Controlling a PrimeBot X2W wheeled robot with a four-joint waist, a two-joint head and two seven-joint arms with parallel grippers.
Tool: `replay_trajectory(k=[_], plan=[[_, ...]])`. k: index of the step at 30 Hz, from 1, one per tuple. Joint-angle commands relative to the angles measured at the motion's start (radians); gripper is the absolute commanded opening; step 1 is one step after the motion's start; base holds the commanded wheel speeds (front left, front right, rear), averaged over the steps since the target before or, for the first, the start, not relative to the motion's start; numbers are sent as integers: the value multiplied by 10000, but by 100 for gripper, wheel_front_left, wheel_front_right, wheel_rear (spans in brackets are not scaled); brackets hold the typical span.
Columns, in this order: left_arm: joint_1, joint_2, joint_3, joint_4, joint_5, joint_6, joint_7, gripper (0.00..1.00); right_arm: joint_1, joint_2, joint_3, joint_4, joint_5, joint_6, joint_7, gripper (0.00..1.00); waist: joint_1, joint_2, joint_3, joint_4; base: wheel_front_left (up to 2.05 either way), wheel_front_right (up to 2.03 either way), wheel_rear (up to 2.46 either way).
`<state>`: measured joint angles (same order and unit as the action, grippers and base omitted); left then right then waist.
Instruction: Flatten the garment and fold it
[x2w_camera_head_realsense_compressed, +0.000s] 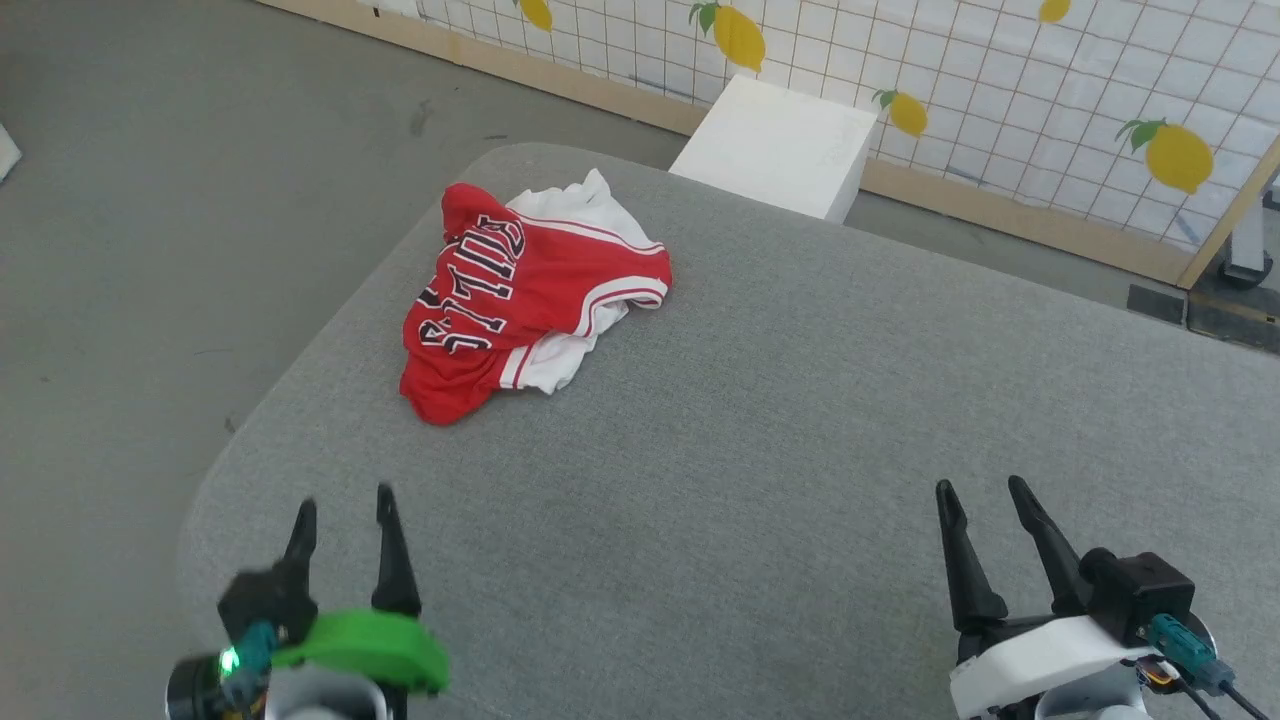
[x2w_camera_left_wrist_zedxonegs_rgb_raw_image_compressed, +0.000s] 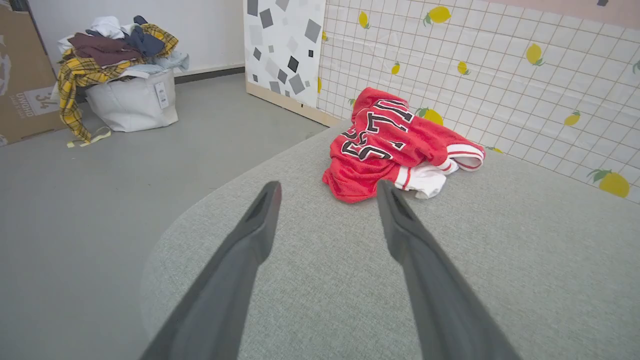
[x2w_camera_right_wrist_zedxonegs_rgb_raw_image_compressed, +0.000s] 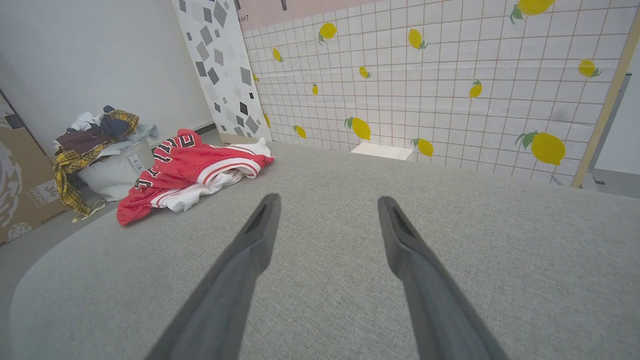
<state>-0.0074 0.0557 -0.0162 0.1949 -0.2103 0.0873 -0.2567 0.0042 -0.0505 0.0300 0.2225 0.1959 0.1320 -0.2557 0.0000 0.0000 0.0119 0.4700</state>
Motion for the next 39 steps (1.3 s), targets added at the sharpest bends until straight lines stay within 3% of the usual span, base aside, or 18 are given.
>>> replay_trajectory(k=[1, 10, 15, 18, 22, 30, 34, 39], plan=[[-617, 10, -3, 144, -179, -184, 41, 100, 47, 3, -3, -18, -25, -13, -61, 100, 0, 0, 81, -27, 0, 0, 0], [-5086, 871, 443, 2357, -1558, -1380, 1913, 100, -450, 3, -87, -264, -653, -13, 43, 100, 0, 0, 1232, -924, 0, 0, 0], [-7193, 1524, 811, 4267, -2202, -1535, 3463, 100, -717, 3, -157, -647, -1088, -13, 386, 100, 0, 0, 2250, -1810, 0, 0, 0], [-8178, 1869, 1042, 5221, -2532, -1442, 4376, 100, -805, 3, -275, -1003, -1346, -13, 585, 100, 0, 0, 2897, -2337, 0, 0, 0], [-9082, 2097, 1337, 6297, -2883, -895, 5600, 100, -767, 3, -458, -1479, -1581, -13, 801, 100, 0, 0, 3622, -2801, 0, 0, 0], [-9874, 2286, 1371, 7529, -2979, 47, 7087, 100, -615, 3, -506, -2277, -1772, -13, 1046, 100, 0, 0, 4607, -3115, 0, 0, 0], [-9907, 2094, 1323, 7854, -3049, 136, 7218, 100, -592, 3, -432, -2499, -1756, -13, 1115, 100, 0, 0, 4928, -3074, 0, 0, 0], [-9823, 1575, 1168, 8405, -3275, -114, 7836, 100, -637, 3, -406, -2593, -1761, -13, 1184, 100, 0, 0, 5165, -2920, 0, 0, 0]])
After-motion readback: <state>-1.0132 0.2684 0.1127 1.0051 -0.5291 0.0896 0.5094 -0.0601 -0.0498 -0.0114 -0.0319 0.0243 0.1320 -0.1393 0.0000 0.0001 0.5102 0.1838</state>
